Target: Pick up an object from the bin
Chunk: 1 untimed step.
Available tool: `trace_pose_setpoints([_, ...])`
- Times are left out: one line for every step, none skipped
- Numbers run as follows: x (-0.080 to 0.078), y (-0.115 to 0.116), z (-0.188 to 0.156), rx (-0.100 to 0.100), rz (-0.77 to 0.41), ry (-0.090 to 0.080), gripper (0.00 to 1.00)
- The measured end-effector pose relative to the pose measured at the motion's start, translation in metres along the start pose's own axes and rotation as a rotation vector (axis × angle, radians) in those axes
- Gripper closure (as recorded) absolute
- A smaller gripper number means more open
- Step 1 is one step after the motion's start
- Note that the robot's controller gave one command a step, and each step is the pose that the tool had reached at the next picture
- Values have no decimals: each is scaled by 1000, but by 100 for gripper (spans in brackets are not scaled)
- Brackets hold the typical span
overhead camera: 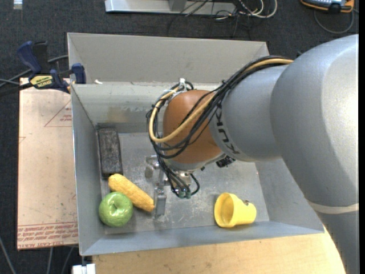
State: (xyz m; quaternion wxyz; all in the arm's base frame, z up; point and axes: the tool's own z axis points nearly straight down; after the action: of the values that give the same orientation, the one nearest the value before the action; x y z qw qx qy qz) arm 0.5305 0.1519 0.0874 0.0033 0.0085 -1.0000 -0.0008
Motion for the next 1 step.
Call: trace_pose_setpoints([-58,1,9,-4,34,-12,0])
